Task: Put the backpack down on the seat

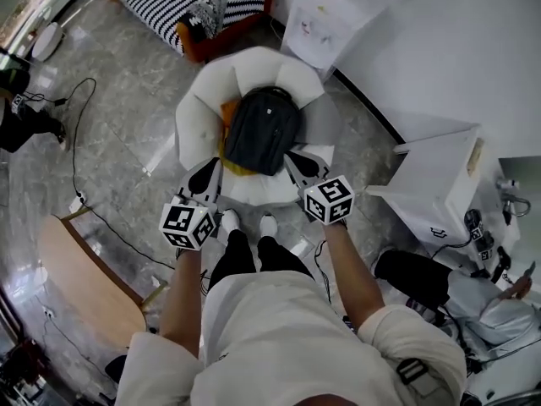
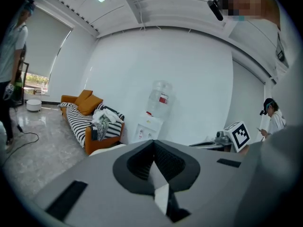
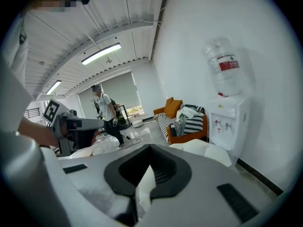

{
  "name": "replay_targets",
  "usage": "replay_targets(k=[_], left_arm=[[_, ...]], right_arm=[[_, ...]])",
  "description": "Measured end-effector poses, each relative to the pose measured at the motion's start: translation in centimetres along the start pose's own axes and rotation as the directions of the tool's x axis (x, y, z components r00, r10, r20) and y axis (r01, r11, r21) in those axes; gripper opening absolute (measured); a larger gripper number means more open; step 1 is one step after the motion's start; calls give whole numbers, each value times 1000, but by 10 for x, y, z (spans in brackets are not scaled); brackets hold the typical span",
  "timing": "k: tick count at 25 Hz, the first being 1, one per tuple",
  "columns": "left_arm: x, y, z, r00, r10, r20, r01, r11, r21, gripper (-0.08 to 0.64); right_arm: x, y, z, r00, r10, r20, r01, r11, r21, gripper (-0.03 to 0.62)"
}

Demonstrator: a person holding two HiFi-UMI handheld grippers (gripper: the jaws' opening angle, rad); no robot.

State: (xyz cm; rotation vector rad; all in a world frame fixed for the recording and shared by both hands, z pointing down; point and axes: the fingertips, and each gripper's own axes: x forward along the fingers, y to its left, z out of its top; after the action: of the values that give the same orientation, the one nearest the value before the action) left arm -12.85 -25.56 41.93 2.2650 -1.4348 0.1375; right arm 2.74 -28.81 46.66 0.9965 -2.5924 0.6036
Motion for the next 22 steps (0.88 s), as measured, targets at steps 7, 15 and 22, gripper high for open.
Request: replay_targets(k=[7, 15, 22], left_arm=[[-36, -25, 25, 999, 4, 36, -6, 999, 41, 16], [-68, -37, 46, 996, 30, 84, -35, 998, 58, 15], [-77, -41, 49, 993, 61, 102, -69, 995, 67, 15]], right_arm=[[-46, 32, 29, 999, 18, 47, -17, 1000, -25, 24], [-81, 49, 49, 996, 36, 86, -31, 998, -54, 23], [-90, 56, 65, 992, 64, 105, -53, 993, -105, 23]])
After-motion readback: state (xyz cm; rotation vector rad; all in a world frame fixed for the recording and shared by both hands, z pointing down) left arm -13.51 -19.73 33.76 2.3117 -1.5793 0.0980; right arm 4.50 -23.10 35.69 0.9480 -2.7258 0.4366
